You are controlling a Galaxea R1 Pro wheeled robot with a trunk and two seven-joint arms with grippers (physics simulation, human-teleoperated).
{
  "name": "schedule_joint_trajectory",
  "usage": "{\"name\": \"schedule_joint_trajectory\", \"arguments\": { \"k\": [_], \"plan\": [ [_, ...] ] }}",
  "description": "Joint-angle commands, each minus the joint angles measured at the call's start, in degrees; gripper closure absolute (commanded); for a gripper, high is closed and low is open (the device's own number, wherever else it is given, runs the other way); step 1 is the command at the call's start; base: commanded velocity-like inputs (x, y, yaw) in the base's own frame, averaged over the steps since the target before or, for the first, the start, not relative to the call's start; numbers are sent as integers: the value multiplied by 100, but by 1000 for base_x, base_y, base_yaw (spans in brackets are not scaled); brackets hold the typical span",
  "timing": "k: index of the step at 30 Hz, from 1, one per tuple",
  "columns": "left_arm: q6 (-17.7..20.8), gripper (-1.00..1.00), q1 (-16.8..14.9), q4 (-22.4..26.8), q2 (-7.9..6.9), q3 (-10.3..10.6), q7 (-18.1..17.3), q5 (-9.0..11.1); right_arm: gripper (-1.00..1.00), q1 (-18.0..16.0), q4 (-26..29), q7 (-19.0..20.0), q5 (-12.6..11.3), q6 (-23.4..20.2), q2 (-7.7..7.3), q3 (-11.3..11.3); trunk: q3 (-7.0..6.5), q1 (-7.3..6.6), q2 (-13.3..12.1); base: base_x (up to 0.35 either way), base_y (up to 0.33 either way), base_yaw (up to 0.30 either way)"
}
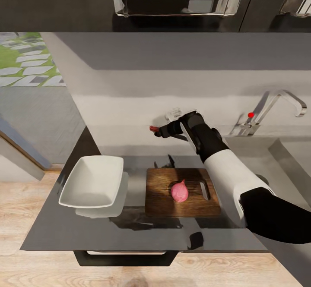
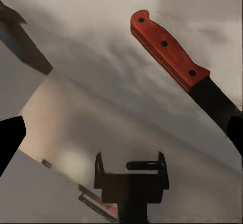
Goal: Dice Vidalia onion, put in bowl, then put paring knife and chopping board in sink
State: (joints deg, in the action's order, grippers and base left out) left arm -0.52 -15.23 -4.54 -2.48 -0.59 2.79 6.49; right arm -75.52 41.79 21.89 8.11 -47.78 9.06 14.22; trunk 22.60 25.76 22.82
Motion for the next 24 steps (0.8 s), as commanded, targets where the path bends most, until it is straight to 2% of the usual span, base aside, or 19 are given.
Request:
{"name": "schedule_joint_trajectory", "arguments": {
  "k": [1,4,10,18,24],
  "plan": [
    [-4,-100,4,-12,2,-2,2,54,-100,-5,-60,40,60,-15,0,-2,8,3,10,1,1,0],
    [-1,-100,65,-12,9,-2,0,54,-100,-6,-270,-17,68,-13,-19,-12,8,3,10,0,0,0],
    [0,-100,182,-12,11,-2,0,54,-100,-7,-355,-432,66,-4,-36,-22,8,3,10,0,0,0],
    [0,-100,232,-8,50,-2,-6,54,-100,-7,-350,-468,51,-3,-36,-25,8,3,10,9,0,0],
    [0,-100,239,-4,71,-2,-7,54,-100,-7,-348,-467,50,-3,-42,-25,8,3,10,197,0,0]
  ]
}}
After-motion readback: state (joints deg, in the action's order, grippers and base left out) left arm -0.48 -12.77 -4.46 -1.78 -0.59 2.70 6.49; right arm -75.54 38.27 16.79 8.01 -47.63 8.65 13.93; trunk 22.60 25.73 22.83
